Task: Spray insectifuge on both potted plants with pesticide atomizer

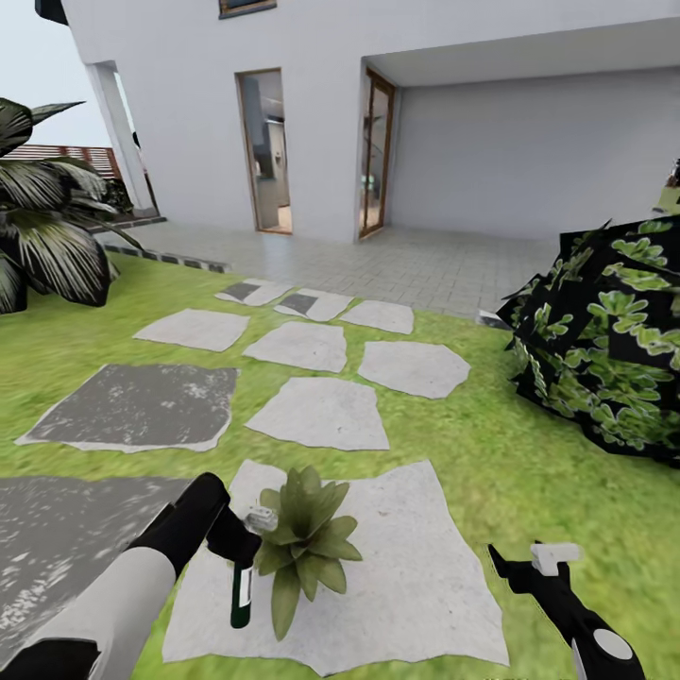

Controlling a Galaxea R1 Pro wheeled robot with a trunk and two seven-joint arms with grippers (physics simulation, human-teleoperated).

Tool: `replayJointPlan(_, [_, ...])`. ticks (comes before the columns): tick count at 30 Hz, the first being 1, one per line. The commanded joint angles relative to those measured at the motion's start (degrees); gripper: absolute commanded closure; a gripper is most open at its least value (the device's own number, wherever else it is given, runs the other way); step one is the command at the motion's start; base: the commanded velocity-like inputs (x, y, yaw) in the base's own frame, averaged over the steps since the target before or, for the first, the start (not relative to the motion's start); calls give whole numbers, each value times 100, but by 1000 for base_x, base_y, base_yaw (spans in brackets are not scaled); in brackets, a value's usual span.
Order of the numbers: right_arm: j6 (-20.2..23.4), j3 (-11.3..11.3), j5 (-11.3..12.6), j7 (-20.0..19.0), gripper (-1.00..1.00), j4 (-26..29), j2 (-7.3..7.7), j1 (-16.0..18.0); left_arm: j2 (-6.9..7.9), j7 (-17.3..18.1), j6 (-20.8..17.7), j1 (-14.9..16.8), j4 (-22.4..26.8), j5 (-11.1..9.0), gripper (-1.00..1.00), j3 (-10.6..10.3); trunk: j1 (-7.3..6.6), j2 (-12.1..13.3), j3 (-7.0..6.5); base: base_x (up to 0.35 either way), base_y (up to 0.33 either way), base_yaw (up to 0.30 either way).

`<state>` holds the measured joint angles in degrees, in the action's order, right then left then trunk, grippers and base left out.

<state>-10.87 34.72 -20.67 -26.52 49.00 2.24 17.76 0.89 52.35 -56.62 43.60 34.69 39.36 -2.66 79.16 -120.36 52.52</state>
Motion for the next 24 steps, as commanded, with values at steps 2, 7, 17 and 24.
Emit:
replayJointPlan(2, [-45,26,-60,-28,-100,-5,-4,8,3,56,-24,-16,12,112,100,-10,0,-2,5,29,-208,-107])
replayJointPlan(7, [-47,26,-60,-28,-100,-5,-4,8,13,56,-24,-76,-109,153,100,-7,0,-2,5,5,-48,-19])
replayJointPlan(17, [-47,26,-60,-28,-100,-11,-4,8,4,56,-24,-114,-381,166,100,-7,0,-2,5,66,-2,-1])
replayJointPlan(24, [-47,26,-60,-28,-100,-13,-4,8,-60,64,-28,-110,-393,161,100,13,0,-2,5,50,0,0])
